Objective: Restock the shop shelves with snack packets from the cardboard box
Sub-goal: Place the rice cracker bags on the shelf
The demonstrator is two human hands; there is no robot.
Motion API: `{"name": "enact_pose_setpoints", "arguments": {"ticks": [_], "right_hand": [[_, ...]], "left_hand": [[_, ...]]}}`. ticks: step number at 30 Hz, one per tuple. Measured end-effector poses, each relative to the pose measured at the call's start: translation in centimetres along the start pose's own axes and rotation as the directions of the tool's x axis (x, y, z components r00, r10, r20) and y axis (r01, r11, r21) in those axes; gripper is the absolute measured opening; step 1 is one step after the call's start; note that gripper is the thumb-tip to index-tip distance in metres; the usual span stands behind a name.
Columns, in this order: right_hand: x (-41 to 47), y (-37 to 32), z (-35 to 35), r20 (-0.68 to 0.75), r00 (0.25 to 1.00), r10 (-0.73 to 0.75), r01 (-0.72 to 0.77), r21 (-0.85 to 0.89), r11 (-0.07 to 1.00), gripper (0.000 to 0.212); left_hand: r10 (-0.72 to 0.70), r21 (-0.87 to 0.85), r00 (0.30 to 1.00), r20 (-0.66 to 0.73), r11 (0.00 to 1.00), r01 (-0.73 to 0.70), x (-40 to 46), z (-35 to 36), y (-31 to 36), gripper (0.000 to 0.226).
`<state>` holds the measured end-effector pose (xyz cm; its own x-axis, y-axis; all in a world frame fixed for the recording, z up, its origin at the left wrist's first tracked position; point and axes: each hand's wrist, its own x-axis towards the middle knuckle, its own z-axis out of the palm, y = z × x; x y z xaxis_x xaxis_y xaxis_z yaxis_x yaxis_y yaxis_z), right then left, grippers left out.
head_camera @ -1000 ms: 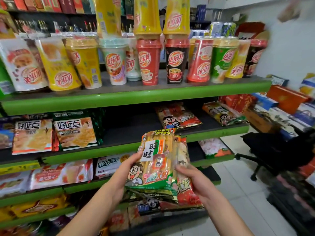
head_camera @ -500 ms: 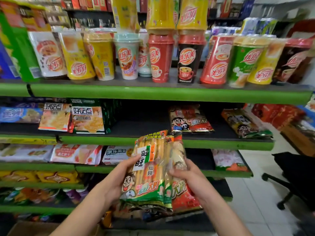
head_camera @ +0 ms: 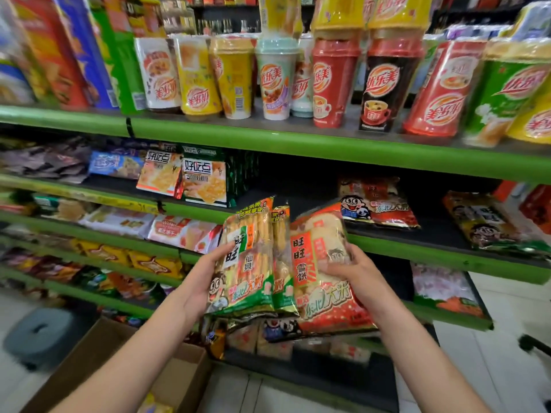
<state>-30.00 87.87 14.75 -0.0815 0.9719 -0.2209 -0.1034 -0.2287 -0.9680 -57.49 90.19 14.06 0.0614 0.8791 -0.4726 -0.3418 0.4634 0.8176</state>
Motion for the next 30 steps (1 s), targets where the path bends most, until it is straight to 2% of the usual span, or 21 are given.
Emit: {"name": "enact_pose_setpoints", "arguments": {"ticks": [3,7,10,13,17,22,27,30], "right_hand": [[0.8,-0.6,0.8,0.025,0.999,-0.037,0.036,0.044,0.998,0.055],[2.0,-1.3,2.2,0.03,0.996,-0.079,0.076,0.085,0.993,0.054],[2.9,-1.6,2.9,0.024,0.996,-0.082,0.078,0.12,0.99,0.044],[3.7,-1.8,3.1,0.027,0.997,-0.066,0.061,0.166,0.984,0.033],[5.2,-2.4,2.9,0.031,0.999,0.031,-0.039,0.32,0.947,0.035],[8.1,-4.0,2.6,-0.094,0.991,0.091,-0.063,0.27,0.961,0.039],[12.3,-6.3,3.1,-0.156,0.979,0.129,-0.098,0.192,0.976,0.013],[15.5,-7.3,4.1,-0.178,0.977,0.121,-0.087,0.185,0.979,0.011]], "left_hand": [[0.13,0.069,0.99,-0.057,0.99,-0.126,0.3,-0.8,2.4,0.01],[0.146,0.027,0.988,-0.044,0.989,-0.145,0.5,-2.2,5.2,0.014],[0.212,0.052,0.976,-0.055,0.976,-0.209,0.8,-3.5,6.5,0.012],[0.229,0.024,0.972,-0.051,0.973,-0.228,1.2,-5.2,7.4,0.019],[0.215,0.002,0.975,-0.052,0.977,-0.215,1.7,-7.6,8.7,0.022],[0.26,0.054,0.963,-0.068,0.965,-0.257,2.2,-9.1,10.2,0.027],[0.329,0.104,0.94,-0.095,0.942,-0.319,3.1,-10.0,11.3,0.009],[0.3,0.112,0.948,-0.103,0.951,-0.289,3.5,-10.2,11.6,0.013]]}}
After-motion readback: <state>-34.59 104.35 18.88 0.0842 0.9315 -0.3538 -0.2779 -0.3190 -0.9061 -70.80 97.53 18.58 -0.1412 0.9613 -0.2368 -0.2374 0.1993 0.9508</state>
